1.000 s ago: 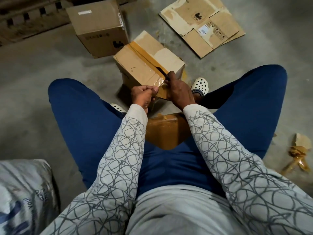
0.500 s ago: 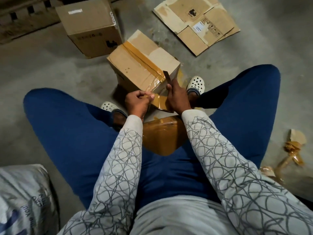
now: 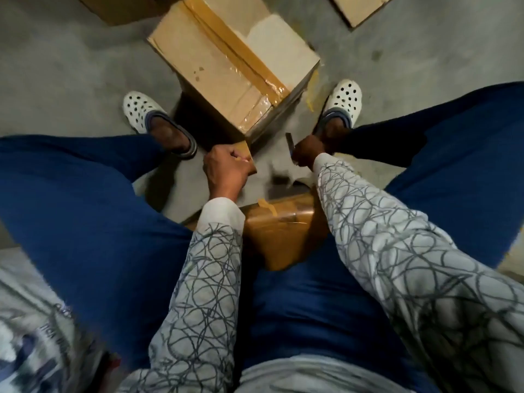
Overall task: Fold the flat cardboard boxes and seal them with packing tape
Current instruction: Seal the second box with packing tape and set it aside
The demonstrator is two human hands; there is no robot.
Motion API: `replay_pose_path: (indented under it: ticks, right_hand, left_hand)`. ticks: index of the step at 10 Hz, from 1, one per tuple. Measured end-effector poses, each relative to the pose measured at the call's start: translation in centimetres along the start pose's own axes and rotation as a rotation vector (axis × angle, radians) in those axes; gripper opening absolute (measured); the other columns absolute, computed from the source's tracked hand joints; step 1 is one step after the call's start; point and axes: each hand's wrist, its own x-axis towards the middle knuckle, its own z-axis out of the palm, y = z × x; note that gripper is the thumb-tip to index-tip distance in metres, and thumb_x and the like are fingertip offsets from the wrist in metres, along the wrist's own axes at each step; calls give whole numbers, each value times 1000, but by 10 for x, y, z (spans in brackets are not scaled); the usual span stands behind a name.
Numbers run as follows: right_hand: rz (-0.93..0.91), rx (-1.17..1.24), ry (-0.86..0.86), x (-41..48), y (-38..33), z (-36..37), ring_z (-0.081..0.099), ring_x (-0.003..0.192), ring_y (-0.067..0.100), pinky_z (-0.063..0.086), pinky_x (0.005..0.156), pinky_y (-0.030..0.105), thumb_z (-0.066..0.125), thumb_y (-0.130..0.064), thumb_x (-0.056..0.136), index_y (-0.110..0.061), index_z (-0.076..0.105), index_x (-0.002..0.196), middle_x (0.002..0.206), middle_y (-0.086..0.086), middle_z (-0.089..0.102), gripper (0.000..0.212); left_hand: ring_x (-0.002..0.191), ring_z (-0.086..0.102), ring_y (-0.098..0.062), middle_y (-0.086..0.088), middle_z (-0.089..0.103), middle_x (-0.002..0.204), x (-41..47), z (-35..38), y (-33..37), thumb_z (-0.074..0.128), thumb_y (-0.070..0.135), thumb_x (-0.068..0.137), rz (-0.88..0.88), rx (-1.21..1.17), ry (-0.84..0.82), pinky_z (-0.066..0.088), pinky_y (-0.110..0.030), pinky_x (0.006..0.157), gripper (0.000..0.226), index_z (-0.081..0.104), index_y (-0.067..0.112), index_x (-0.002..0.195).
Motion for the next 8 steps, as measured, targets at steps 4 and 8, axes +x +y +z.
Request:
replay_pose_path:
  ticks: [4,8]
  right_hand:
    - [43,274,-163,18,-10,24,59,89,25,47,69,30,56,-22,93,-17,70,101,97,8,62,16]
    - [-381,520,-220,-73,-65,-2,60,85,15,48,76,22,54,-27,102,-13,65,114,95,4,66,22]
  left_hand:
    - [87,69,-20,-4,77,90,31,29,-4,75,8,75,-23,38,-136,43,-17,72,17,81,16,88]
    - [85,70,-16,4,75,86,4,-3,0,72,6,77,107,-119,-65,59,-34,84,23,77,29,76]
